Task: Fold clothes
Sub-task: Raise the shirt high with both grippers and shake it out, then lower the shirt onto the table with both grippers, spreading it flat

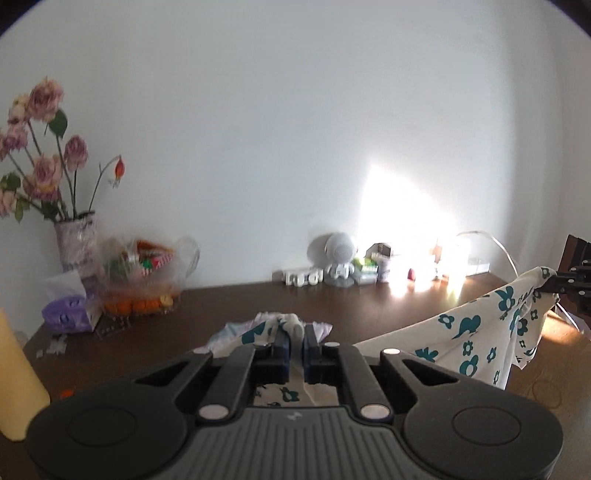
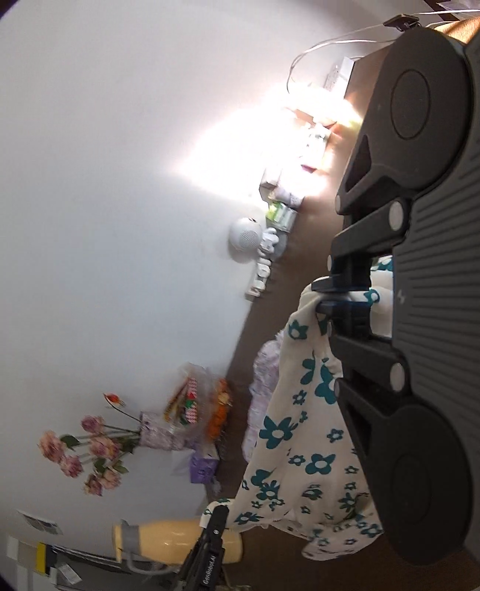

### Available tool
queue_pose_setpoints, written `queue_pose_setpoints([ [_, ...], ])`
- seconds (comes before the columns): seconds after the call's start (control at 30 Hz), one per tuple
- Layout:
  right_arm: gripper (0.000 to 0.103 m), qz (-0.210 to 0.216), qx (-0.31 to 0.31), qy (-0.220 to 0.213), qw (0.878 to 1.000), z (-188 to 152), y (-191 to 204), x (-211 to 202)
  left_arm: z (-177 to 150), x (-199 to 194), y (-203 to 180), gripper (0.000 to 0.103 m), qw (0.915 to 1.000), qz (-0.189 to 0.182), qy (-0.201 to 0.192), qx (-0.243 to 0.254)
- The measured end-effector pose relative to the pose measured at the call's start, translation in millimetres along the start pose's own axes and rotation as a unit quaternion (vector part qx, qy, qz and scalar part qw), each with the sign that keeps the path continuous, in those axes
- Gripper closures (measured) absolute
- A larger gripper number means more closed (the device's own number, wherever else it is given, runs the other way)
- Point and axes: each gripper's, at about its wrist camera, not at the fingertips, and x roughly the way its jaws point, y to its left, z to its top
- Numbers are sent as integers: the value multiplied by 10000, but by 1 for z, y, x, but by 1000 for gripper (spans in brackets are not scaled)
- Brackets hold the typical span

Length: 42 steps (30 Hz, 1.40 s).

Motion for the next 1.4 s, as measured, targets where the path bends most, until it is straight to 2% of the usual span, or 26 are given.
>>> queue_pose_setpoints([
  [0.13, 100, -389, -173, -471, 9980, 39, -15, -36, 38, -32, -22, 98, 9974, 27, -669, 252],
  [0.23, 100, -655, -434, -848, 9933, 61, -15, -77, 52, -64, -31, 98, 9933, -23, -1118, 279],
  [0.4, 100, -907, -851, -1216, 9848, 79, -3, -140, 61, -126, -42, 98, 9837, -22, -1756, 394],
  [0.5, 100, -986, -1096, -1408, 9790, 87, 9, -175, 69, -156, -46, 98, 9783, 52, -1996, 550],
  [0.57, 100, -988, -1214, -1420, 9774, 94, 11, -188, 76, -169, -48, 97, 9783, 78, -1963, 659],
  [0.63, 100, -953, -1298, -1302, 9783, 100, 11, -190, 81, -166, -50, 97, 9810, 77, -1776, 774],
  [0.7, 100, -864, -1336, -1004, 9821, 105, 8, -176, 82, -144, -53, 97, 9859, 107, -1397, 912],
  [0.77, 100, -719, -1328, -610, 9866, 105, 4, -151, 72, -103, -54, 97, 9921, 120, -811, 946],
  [0.87, 100, -376, -1183, 223, 9920, 94, -2, -83, 43, -19, -52, 97, 9961, 182, 249, 822],
  [0.97, 100, -29, -811, 1271, 9886, 51, 3, 12, -7, 75, -40, 97, 9888, 312, 1379, 476],
  [1.07, 99, 168, -433, 2036, 9780, 5, -1, 98, -62, 140, -17, 93, 9757, 286, 2164, -202],
  [1.1, 93, 170, -266, 2235, 9742, -12, -3, 124, -71, 150, -6, 88, 9753, 261, 2164, -369],
  [1.17, 73, 156, 62, 2286, 9734, -31, -10, 148, -82, 162, 10, 83, 9759, 252, 2091, -564],
  [1.2, 48, 135, 215, 2245, 9742, -37, -15, 152, -78, 154, 10, 66, 9786, 320, 1966, -507],
  [1.23, 37, 153, 304, 2151, 9760, -41, -19, 151, -73, 146, 10, 45, 9811, 387, 1842, -450],
  [1.3, 35, 202, 394, 1995, 9789, -44, -32, 135, -68, 128, 12, 31, 9854, 482, 1610, -262],
  [1.4, 33, 271, 656, 2036, 9765, -56, -55, 105, -74, 95, 14, 28, 9869, 167, 1603, 30],
])
